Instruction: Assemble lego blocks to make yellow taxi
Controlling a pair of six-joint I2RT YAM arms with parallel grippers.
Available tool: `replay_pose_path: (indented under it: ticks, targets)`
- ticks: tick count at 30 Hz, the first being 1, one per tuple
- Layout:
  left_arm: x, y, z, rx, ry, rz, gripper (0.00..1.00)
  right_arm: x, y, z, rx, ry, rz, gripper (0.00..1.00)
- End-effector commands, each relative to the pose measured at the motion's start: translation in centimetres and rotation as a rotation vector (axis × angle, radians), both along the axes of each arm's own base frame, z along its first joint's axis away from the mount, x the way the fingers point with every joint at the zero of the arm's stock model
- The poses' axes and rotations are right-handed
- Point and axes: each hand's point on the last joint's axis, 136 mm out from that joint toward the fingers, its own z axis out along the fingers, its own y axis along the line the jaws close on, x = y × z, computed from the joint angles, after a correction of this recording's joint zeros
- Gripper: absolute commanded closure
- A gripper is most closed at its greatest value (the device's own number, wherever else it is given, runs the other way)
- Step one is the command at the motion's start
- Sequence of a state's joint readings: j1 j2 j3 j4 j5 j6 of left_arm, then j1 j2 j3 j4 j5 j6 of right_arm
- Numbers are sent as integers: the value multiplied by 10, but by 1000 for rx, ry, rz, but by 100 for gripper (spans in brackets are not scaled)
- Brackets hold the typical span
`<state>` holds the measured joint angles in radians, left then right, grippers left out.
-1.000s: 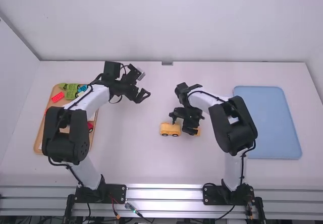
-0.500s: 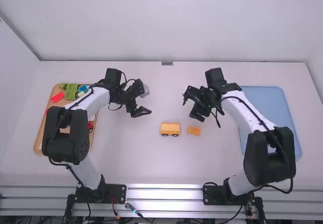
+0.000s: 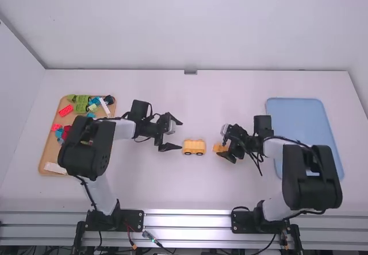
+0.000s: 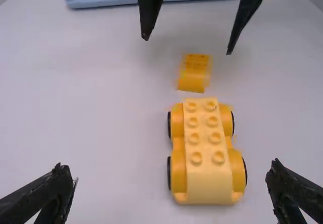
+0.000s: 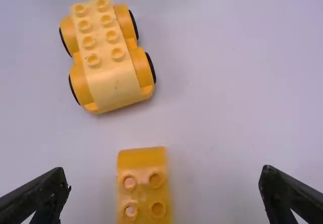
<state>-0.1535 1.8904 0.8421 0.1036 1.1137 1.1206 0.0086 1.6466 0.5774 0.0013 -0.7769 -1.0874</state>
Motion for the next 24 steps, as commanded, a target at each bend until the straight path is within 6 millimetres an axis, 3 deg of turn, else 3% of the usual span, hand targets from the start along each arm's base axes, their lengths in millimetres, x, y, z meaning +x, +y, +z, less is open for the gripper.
replay_pose_path:
  ticks: [1, 7, 15, 24]
  targets:
    - [-13, -8, -1, -52, 82, -12, 1, -15, 5, -1, 58, -2, 42, 7]
    - [-11, -12, -2, -75, 105, 15, 1, -30, 4, -5, 89, -44, 92, 12]
    - [-12, -13, -2, -77, 111, 13, 1, -8, -2, -24, 136, 22, 40, 7]
    - [-14, -12, -4, -70, 132, 17, 1, -5, -2, -35, 130, 51, 111, 27]
